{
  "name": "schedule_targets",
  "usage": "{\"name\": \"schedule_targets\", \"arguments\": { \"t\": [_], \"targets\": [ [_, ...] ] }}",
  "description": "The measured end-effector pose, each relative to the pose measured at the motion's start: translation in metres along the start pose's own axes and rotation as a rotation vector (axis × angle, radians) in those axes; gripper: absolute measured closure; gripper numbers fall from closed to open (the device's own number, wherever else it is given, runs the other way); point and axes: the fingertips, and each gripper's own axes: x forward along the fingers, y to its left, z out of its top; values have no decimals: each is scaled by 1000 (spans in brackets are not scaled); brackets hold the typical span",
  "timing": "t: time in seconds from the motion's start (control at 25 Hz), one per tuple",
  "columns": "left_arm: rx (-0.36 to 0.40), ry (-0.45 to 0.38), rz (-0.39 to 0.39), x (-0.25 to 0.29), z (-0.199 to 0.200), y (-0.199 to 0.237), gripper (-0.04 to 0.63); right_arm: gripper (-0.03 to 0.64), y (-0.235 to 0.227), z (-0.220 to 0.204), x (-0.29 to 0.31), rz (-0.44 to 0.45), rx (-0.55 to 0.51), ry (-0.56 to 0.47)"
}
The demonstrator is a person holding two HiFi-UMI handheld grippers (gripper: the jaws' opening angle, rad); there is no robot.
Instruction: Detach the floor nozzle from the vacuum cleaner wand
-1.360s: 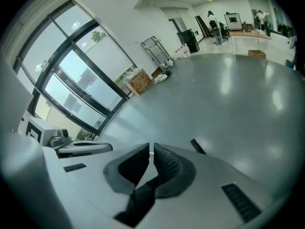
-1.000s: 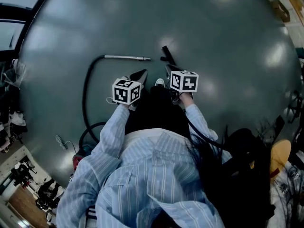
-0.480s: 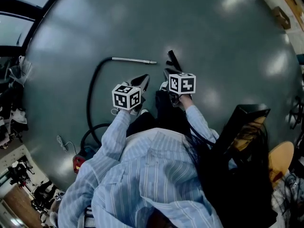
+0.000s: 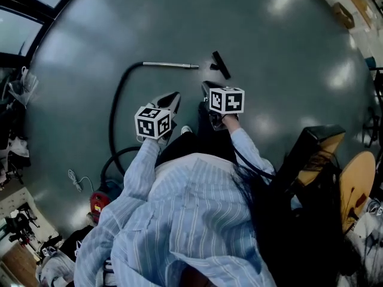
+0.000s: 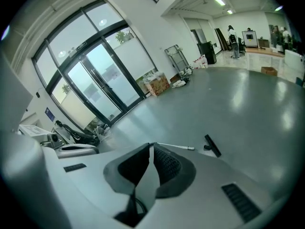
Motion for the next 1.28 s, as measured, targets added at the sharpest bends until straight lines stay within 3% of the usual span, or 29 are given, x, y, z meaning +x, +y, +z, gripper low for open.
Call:
{"name": "schedule_targets", "arguments": {
  "t": [0.28,0.44,0.68,0.96,1.28],
  "targets": [
    [-27,-37,-28,-65,-52,0,588,583,53,-77,-32,-47,-35,20],
    [-67,-45,-72,-67,-74,-26,588,583,53,-107,-63,-76,-69,31],
    [-33,-50,-99,-72,-81,-70,588,583,45,-120,-107,-93,-80,9],
    [-42,-82,-67,-71,-90,-123,588,583,22,-143,-158,-63,-103,-9],
    [-90,-105,-32,-49,-154,-248,588,583,-54,-221,-252,-35,-121,30]
  ]
}}
